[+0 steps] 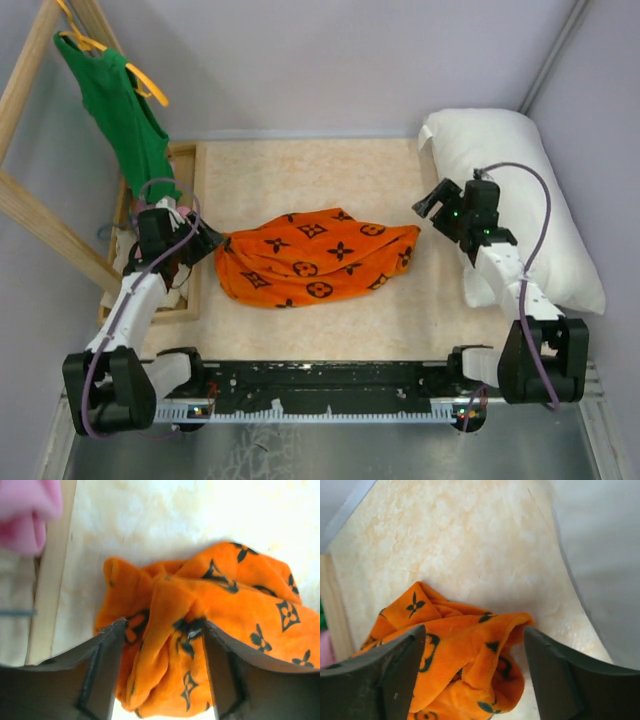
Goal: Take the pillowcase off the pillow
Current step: Adjust the pillowcase at the center of the board.
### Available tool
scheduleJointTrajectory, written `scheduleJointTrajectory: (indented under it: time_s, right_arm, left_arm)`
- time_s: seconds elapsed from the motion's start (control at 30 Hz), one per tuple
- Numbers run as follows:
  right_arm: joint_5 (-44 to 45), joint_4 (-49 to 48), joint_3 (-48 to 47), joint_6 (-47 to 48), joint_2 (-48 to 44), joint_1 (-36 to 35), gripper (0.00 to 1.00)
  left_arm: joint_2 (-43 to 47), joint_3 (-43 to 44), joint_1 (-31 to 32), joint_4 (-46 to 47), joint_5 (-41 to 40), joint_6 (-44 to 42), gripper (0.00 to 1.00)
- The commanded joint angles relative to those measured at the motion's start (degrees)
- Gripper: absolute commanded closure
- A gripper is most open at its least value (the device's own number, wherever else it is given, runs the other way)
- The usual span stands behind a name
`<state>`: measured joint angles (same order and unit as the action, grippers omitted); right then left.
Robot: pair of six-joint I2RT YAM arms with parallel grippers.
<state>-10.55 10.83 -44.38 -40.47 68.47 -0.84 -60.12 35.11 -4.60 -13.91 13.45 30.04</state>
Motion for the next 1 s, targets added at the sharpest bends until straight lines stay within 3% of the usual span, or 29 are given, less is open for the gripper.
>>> scheduleJointTrajectory:
  time_s: [0.0, 0.07, 0.17, 0.27, 0.43, 0.53, 0.6, 0.73, 0.87, 0.9, 0.93, 0.97]
  right_arm:
    - [8.53, 2.34, -10.46, 8.8, 1.42, -5.66, 0.13]
    - [16.15, 3.39, -12.14, 13.81, 0.26, -14.26, 0.06]
    - [20.3, 2.84, -13.51, 20.42, -0.18, -24.61, 0.05]
    - [14.18, 5.52, -15.21, 23.02, 2.73, -30.84, 0.12]
    - [9.69, 5.92, -12.09, 25.44, 6.05, -41.32, 0.24]
    - [6.47, 1.24, -7.15, 21.61, 6.24, -41.59, 0.33]
    - [6.37, -0.19, -6.0, 20.26, 7.19, -41.52, 0.4]
    - [6.93, -1.42, -7.39, 19.29, 11.7, -40.77, 0.49]
    - [1.89, -4.99, -8.59, 16.85, 16.35, -35.85, 0.59]
    - [0.83, -6.38, -8.66, 16.13, 16.95, -34.73, 0.6]
    - [0.87, -6.92, -8.97, 15.82, 17.55, -34.05, 0.6]
    - [1.68, -6.79, -9.72, 15.82, 18.29, -33.63, 0.6]
  left_arm:
    - [-2.39, 6.37, 0.86, 1.92, -0.63, -3.4, 0.05]
    - [-0.93, 7.14, 4.95, 1.16, -5.07, -4.07, 0.0]
    - [-0.24, 10.67, 15.66, -3.62, -16.65, -5.48, 0.0]
    - [-0.91, 12.67, 26.53, -6.09, -21.03, -6.39, 0.05]
    - [-1.55, 10.94, 38.91, -2.93, -18.94, -8.52, 0.18]
    - [-6.04, 9.72, 40.51, 2.24, -17.6, -10.36, 0.21]
    - [-10.37, 9.02, 40.46, 5.78, -16.29, -10.86, 0.29]
    - [-19.44, 9.7, 40.29, 10.1, -18.34, -9.44, 0.45]
    - [-26.85, 14.29, 39.34, 11.6, -21.05, -10.04, 0.53]
    - [-28.46, 15.39, 38.56, 12.58, -20.99, -10.51, 0.59]
    - [-30.06, 16.71, 37.93, 12.97, -20.92, -10.85, 0.73]
    - [-31.72, 18.25, 37.12, 13.28, -21.07, -11.08, 0.94]
